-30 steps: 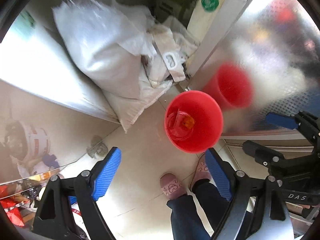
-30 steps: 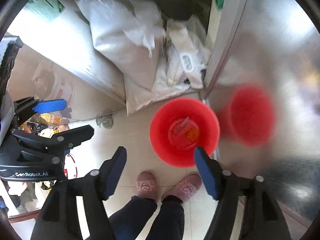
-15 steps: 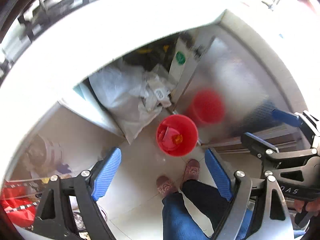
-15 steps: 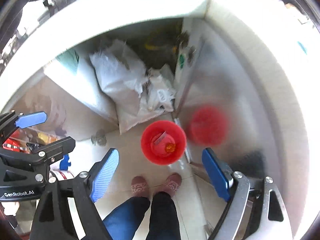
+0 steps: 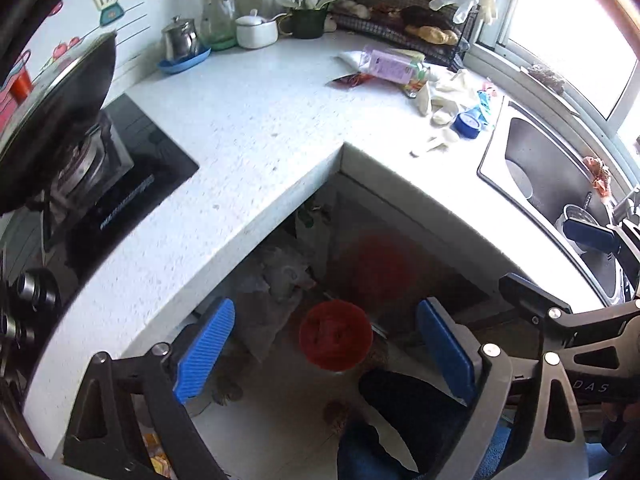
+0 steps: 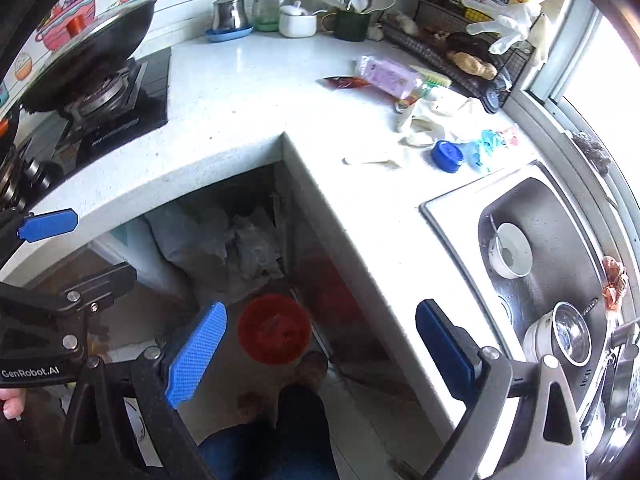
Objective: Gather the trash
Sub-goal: 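Raise both tools back up to the counter, then close the left tool on the white measuring spoon handle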
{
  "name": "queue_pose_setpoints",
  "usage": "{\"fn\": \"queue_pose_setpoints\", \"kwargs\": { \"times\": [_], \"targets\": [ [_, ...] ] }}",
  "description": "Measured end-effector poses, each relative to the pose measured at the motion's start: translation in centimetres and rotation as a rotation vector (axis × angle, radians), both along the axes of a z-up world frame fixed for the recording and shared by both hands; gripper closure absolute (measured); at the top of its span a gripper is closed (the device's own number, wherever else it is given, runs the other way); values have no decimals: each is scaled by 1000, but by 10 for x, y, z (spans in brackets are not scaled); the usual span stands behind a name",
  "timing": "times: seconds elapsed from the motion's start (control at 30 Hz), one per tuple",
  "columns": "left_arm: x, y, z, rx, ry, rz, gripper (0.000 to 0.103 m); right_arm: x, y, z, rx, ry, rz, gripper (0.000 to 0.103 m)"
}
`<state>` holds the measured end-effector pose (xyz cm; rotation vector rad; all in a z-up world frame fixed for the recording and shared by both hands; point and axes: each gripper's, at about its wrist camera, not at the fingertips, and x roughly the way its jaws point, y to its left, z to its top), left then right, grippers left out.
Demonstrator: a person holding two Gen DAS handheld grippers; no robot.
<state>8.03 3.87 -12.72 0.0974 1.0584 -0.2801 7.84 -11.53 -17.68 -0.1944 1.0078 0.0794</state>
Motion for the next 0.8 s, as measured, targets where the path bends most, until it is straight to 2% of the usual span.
{"fn": "queue_pose_setpoints", "kwargs": {
  "times": [0.17,0.4,0.63,0.8],
  "targets": [
    [34,-41,22,12,-27,-91,1,17,-32,19,2,-42,-97,8],
    [95,-100,28,25,-37,-212,1,49,-85,35,22,-54,-212,8],
    [147,-157,4,40,82,-359,1,93,-133,29,40,-31,-284,8],
    [177,-180,-26,85,156,-378,1,119,-157,11,78,23,-305,8]
  ]
}}
